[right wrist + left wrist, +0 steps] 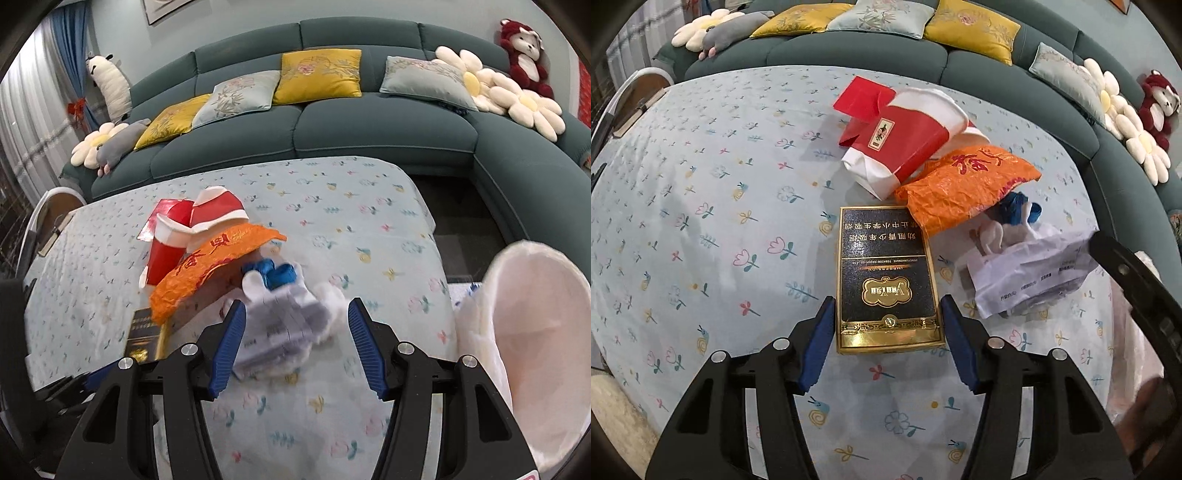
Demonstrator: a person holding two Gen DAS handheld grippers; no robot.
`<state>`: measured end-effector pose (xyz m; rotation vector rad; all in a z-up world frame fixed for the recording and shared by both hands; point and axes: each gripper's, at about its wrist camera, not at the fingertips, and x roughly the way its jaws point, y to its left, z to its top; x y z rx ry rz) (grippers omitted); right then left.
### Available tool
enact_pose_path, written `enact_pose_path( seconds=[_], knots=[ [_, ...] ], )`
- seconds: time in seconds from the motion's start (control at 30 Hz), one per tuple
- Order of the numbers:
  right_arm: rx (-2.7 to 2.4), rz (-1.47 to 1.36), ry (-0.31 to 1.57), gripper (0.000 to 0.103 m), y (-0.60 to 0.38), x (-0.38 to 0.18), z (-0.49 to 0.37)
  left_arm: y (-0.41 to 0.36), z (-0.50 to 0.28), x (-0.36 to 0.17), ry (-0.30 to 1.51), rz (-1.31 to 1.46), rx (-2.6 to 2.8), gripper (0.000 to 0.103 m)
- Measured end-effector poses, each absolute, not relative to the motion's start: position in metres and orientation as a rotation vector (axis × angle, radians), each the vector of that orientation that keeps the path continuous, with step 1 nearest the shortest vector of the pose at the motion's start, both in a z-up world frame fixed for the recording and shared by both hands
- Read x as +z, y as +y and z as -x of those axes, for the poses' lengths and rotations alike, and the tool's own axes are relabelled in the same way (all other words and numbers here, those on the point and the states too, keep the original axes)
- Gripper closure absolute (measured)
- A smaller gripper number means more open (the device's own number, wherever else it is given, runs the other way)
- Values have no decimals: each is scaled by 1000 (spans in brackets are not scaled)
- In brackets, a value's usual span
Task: Collect trash
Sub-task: 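Return both grippers to the pile and approach the white paper, then grasp the white paper sheet with the right gripper and lift it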
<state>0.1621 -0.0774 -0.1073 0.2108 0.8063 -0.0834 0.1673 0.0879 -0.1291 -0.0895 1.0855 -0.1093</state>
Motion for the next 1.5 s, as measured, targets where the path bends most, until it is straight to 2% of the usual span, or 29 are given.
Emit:
enact_pose_path(
  seconds=[0.2,0.4,0.57,0.6,0.63,0.67,0.87,0.97,1.03,1.07,1.43,1.47,1.5],
  knots=[
    [-61,-190,841,47,-76,-119,-180,89,-169,-130,1090,111,-124,48],
    [-25,-224,852,64,-76,-123,-175,90,-168,-131,1092,114,-135,48],
    [1,-229,832,71,-74,-114,-161,84,-165,-126,1080,106,-147,48],
    [7,-228,827,83,-74,-111,-157,83,-163,-124,1077,104,-150,48],
    [6,-226,831,101,-74,-110,-156,80,-161,-121,1072,101,-155,48],
    [5,-229,839,102,-75,-110,-153,78,-159,-119,1068,98,-159,48],
    [-3,-265,854,101,-87,-115,-134,64,-148,-106,1042,71,-186,48],
    [0,-306,858,86,-98,-117,-124,59,-142,-105,1043,65,-191,48],
    [6,-315,850,59,-101,-117,-121,58,-139,-107,1052,62,-188,48],
    [10,-318,849,58,-102,-116,-120,57,-138,-108,1055,60,-186,48],
    [118,-274,919,61,-73,-140,-152,75,-146,-118,1077,62,-141,48],
    [121,-269,931,64,-72,-143,-153,76,-146,-119,1075,59,-139,48],
    [133,-269,942,75,-71,-146,-153,77,-147,-120,1075,59,-139,48]
  ],
)
